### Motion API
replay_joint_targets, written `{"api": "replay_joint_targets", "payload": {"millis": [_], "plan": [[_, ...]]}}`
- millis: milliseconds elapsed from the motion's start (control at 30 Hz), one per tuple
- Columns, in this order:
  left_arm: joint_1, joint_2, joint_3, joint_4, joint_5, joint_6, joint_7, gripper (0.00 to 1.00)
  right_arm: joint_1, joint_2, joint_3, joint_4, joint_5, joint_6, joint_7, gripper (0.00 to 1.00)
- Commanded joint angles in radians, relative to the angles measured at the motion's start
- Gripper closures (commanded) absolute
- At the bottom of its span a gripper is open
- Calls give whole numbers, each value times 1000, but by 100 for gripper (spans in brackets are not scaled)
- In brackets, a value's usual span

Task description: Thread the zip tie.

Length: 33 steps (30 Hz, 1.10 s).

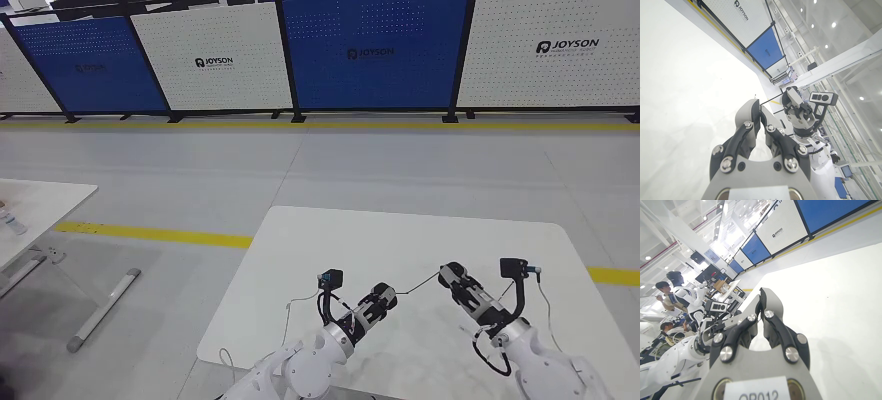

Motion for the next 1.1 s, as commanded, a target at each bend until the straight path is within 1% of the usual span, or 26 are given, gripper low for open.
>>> {"api": "replay_joint_targets", "payload": {"millis": [0, 267, 567, 1067], "plan": [[0, 0, 0, 0, 0, 0, 0, 100, -2, 0, 3, -2, 0, -1, -1, 100], [0, 0, 0, 0, 0, 0, 0, 100, -10, 0, 4, -14, -11, 2, 5, 100], [0, 0, 0, 0, 0, 0, 0, 100, -3, -2, -2, -8, -14, 7, 11, 100], [0, 0, 0, 0, 0, 0, 0, 100, -15, -1, 13, -19, -8, -1, 12, 100]]}}
